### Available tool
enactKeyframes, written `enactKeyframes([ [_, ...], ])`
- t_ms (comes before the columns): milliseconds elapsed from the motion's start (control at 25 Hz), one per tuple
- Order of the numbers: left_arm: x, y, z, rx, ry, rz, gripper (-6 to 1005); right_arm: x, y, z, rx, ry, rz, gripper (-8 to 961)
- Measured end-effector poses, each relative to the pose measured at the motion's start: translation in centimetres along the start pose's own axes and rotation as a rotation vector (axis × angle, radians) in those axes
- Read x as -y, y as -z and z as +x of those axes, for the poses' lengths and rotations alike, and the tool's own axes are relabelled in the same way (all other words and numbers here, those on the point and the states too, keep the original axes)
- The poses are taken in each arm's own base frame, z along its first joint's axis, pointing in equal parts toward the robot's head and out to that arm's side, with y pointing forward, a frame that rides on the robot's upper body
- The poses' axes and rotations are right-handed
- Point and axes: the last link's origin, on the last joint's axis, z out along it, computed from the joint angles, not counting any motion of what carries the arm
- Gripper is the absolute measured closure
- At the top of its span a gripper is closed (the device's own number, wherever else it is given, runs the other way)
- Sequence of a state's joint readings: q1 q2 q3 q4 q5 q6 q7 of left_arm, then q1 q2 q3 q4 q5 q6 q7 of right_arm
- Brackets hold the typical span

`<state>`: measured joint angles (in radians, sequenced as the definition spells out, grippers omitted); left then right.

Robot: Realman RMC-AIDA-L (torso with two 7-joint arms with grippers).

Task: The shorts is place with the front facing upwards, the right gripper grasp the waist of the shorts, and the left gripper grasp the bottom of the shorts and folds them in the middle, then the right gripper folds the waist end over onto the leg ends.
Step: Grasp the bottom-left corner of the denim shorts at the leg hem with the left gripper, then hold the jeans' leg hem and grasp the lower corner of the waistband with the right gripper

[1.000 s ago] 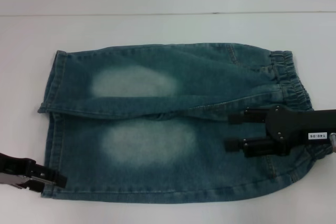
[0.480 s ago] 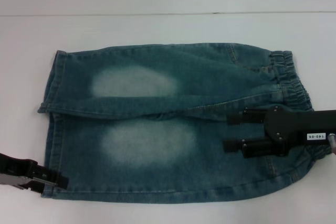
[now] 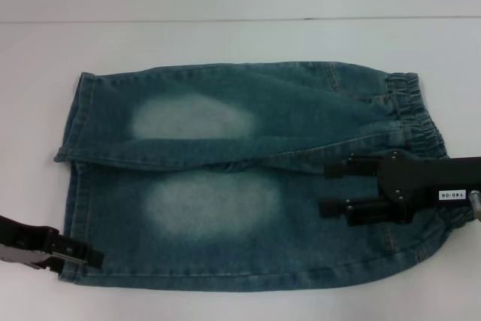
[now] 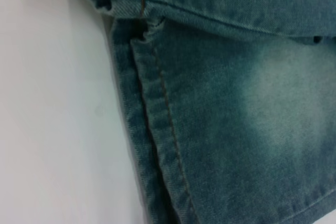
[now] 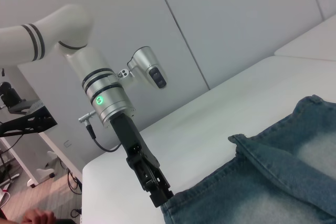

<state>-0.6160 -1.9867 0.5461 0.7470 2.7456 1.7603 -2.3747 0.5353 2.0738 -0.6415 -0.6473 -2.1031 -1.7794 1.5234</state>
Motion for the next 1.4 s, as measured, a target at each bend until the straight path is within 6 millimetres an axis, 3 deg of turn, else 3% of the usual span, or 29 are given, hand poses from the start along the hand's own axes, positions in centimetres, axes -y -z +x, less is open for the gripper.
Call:
enactKeyframes([
  [640, 0.11, -0.01, 0.29, -0.010, -0.006, 0.017, 282, 0.09, 0.15, -0.02, 0.001, -0.002, 0.007, 145],
  [760, 0.14, -0.03, 0.21, -0.007, -0.007, 0.018, 516, 0.11, 0.20, -0.05, 0.004, -0.004, 0.008, 146],
  [1200, 0.05, -0.06, 0.20, 0.000, -0.009, 0.015, 790, 0.13, 0.30, -0.03, 0.005, -0.009, 0.011, 150],
  [1400, 0.01, -0.06, 0.24, -0.001, -0.011, 0.014, 971, 0.37, 0.51, -0.53, 0.015, -0.057, 0.018, 152],
])
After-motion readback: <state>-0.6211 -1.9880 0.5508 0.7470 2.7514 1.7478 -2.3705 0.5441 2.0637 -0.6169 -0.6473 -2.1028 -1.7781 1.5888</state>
